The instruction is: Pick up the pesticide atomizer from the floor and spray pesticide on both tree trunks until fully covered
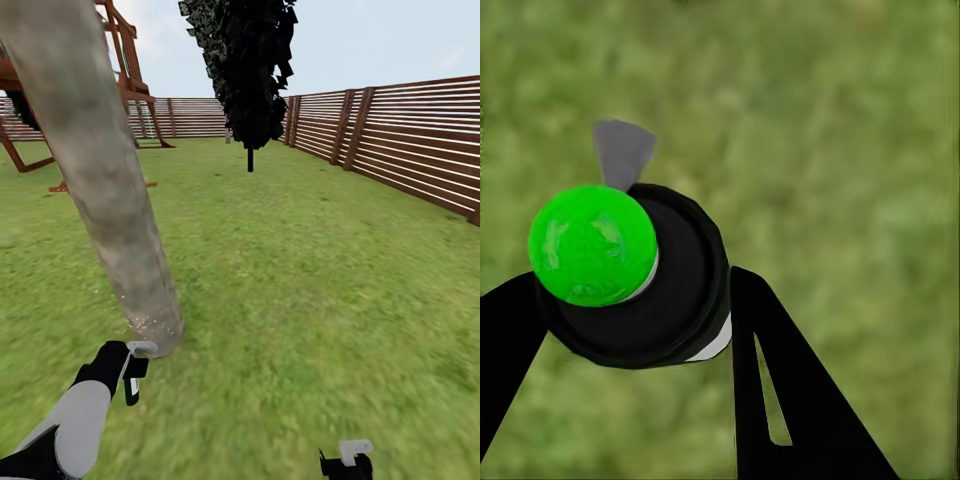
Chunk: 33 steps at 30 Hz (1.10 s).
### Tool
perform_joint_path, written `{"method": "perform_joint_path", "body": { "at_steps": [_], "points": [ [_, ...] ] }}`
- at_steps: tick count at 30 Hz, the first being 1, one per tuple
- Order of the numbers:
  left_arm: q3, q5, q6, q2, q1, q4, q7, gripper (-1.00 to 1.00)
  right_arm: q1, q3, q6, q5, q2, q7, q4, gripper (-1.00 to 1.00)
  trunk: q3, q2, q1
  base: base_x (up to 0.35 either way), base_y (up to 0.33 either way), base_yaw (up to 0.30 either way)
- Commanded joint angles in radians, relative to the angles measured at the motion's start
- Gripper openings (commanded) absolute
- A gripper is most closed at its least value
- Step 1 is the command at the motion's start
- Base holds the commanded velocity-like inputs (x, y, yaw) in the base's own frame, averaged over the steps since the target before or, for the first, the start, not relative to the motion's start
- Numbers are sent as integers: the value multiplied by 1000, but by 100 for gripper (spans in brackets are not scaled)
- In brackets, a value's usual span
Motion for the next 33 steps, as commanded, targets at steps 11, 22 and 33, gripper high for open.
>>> {"method": "perform_joint_path", "body": {
  "at_steps": [11, 22, 33],
  "points": [
    [6, -11, 21, -91, -57, -10, -11, -100, 0, 8, -1, 0, 0, -7, 0, 100, -1, 0, 0, 58, -45, 276],
    [-4, -18, 223, -39, -157, -123, -14, -100, 0, 8, -1, 2, -3, -8, 0, 100, -1, 0, 0, 0, 0, 35],
    [-10, -24, 223, -96, -147, -124, -13, -100, 0, 8, 0, 1, -2, -8, -1, 100, -1, 0, 0, 67, -22, 107]
  ]
}}
